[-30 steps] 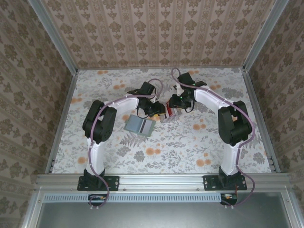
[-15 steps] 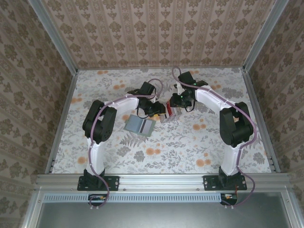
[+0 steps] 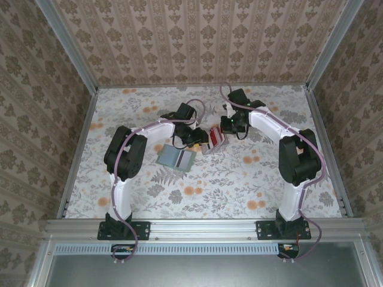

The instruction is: Put the credit cards into the card holder

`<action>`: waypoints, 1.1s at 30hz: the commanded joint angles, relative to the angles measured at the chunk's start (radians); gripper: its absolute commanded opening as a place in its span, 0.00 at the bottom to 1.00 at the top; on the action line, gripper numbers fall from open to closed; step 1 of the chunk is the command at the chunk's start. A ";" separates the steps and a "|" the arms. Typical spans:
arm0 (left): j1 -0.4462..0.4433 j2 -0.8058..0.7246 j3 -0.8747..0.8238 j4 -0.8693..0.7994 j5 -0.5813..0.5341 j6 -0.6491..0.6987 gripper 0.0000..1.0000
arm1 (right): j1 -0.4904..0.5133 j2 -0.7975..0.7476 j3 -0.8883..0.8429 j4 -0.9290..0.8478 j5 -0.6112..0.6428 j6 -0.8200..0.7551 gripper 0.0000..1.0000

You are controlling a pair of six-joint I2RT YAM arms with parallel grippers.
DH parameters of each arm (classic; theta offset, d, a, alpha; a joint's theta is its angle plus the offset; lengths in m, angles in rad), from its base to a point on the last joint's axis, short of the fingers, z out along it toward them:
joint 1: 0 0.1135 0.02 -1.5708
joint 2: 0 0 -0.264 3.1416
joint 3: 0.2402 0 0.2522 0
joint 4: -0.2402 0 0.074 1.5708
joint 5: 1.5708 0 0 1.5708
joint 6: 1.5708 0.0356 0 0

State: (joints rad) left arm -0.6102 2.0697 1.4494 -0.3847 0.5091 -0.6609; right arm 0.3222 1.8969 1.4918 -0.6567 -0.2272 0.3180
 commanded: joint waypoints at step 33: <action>-0.005 0.007 -0.001 0.007 0.005 -0.003 0.40 | -0.054 -0.032 -0.006 -0.029 0.011 -0.009 0.34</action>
State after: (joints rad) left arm -0.6140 2.0697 1.4490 -0.3813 0.5091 -0.6613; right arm 0.2916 1.9087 1.4925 -0.6415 -0.2676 0.3195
